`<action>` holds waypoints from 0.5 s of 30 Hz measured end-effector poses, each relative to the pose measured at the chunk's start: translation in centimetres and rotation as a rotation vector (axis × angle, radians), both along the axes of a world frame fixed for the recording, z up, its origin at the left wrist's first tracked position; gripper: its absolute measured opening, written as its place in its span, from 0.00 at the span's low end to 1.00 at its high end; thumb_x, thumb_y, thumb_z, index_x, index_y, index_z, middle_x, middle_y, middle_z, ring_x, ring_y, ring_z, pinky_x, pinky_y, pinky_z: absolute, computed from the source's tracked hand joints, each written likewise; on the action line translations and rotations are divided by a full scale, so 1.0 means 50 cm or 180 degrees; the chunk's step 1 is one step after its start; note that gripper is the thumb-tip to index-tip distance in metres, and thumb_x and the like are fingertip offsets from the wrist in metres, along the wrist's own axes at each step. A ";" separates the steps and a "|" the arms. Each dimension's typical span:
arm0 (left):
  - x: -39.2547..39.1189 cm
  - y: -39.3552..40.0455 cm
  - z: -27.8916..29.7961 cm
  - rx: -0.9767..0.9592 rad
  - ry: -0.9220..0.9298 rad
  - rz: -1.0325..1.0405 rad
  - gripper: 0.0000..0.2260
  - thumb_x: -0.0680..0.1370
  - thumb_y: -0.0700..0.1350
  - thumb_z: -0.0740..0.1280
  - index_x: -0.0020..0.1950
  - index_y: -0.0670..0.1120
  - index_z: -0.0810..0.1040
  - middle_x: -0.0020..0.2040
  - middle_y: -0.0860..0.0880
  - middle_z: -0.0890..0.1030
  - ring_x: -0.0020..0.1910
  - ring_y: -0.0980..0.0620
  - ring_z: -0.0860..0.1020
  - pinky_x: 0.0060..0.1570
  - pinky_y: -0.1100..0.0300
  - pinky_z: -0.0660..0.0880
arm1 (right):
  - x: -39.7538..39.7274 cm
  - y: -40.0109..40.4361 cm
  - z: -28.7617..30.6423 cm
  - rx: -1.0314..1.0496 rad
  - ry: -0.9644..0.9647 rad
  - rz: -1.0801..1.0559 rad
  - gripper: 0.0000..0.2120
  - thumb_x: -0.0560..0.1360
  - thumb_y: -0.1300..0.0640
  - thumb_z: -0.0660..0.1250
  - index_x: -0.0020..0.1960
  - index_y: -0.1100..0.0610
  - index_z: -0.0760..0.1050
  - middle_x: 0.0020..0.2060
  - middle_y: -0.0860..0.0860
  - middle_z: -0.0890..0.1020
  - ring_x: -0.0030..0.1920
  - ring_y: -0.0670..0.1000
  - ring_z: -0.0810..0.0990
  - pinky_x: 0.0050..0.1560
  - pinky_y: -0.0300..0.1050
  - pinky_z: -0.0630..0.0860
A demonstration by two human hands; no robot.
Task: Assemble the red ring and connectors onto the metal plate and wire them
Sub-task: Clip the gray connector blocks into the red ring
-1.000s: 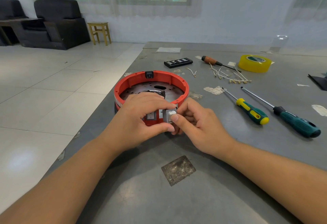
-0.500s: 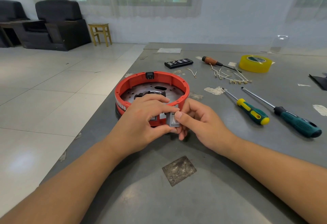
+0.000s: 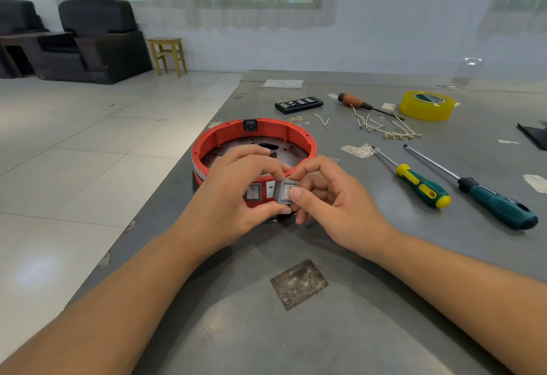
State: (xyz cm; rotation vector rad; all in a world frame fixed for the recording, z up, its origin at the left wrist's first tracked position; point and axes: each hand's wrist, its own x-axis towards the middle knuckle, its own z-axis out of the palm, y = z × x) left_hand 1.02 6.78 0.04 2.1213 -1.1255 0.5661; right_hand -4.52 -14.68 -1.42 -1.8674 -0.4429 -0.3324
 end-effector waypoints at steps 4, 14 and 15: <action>0.005 0.002 0.001 0.0097 -0.0072 0.0009 0.19 0.73 0.60 0.75 0.59 0.52 0.80 0.60 0.62 0.79 0.64 0.59 0.73 0.65 0.45 0.75 | 0.003 -0.001 -0.003 -0.0016 -0.0050 -0.0013 0.06 0.80 0.52 0.68 0.57 0.47 0.75 0.39 0.49 0.83 0.37 0.55 0.85 0.41 0.49 0.82; 0.001 0.003 -0.003 -0.0005 -0.0182 0.0035 0.19 0.75 0.60 0.73 0.59 0.50 0.83 0.57 0.58 0.82 0.62 0.60 0.75 0.62 0.51 0.74 | 0.005 -0.002 -0.002 0.0058 0.0009 0.0124 0.11 0.79 0.54 0.71 0.59 0.46 0.74 0.39 0.51 0.82 0.37 0.55 0.85 0.45 0.49 0.82; 0.002 0.004 -0.003 -0.0021 -0.0182 0.0030 0.19 0.75 0.61 0.72 0.59 0.50 0.83 0.57 0.59 0.81 0.62 0.61 0.74 0.63 0.51 0.74 | 0.004 -0.002 -0.003 0.0031 -0.0006 0.0113 0.12 0.79 0.54 0.71 0.59 0.46 0.74 0.38 0.51 0.82 0.37 0.55 0.85 0.45 0.49 0.82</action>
